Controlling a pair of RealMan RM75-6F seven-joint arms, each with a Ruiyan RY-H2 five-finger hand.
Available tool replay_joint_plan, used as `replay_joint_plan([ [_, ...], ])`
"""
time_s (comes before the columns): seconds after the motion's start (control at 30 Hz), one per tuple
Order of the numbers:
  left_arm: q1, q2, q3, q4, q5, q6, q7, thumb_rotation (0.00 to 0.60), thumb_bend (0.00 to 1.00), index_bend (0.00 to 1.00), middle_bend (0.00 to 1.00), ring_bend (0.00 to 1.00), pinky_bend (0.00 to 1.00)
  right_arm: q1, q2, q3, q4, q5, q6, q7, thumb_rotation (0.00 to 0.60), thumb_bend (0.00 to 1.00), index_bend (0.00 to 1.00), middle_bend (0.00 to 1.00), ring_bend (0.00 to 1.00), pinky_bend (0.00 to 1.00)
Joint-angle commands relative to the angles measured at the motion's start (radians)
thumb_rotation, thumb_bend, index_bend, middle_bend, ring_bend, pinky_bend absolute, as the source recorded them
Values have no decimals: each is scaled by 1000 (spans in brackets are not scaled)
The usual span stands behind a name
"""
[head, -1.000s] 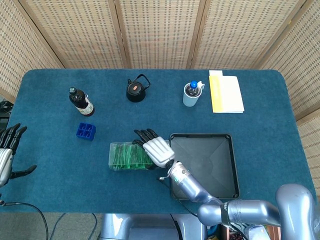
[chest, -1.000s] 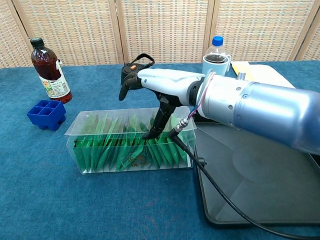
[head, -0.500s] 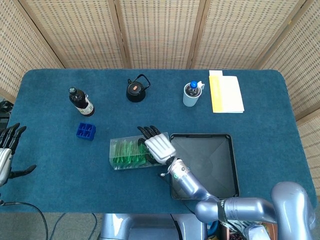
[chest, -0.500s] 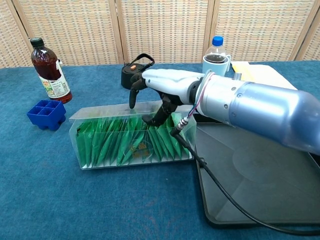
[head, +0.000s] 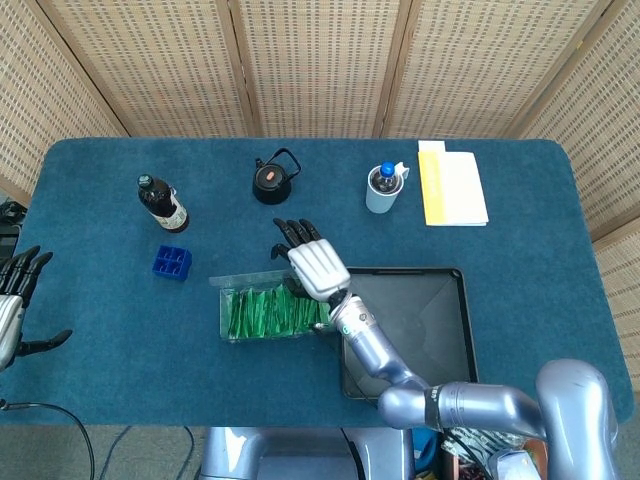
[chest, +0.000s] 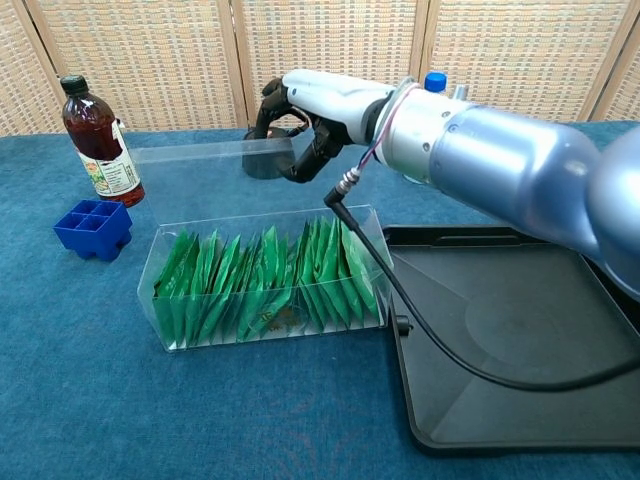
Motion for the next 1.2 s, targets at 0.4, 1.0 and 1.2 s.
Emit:
replay_joint_plan([
  [0.4, -17, 3, -10, 18, -33, -38, -31, 600, 85, 0, 0, 0, 0, 153, -89, 102, 221, 229, -30, -116, 600, 660, 320, 0, 0, 0],
  [1.0, -31, 1, -5, 28, -30, -63, -45, 600, 86, 0, 0, 0, 0, 69, 44, -112, 59, -130, -101, 42, 600, 490, 434, 72, 0, 0],
  [1.2, -32, -1, -2, 24, -29, -64, -35, 600, 85, 0, 0, 0, 0, 33, 83, -180, 14, -279, -108, 133, 600, 490, 445, 81, 0, 0],
])
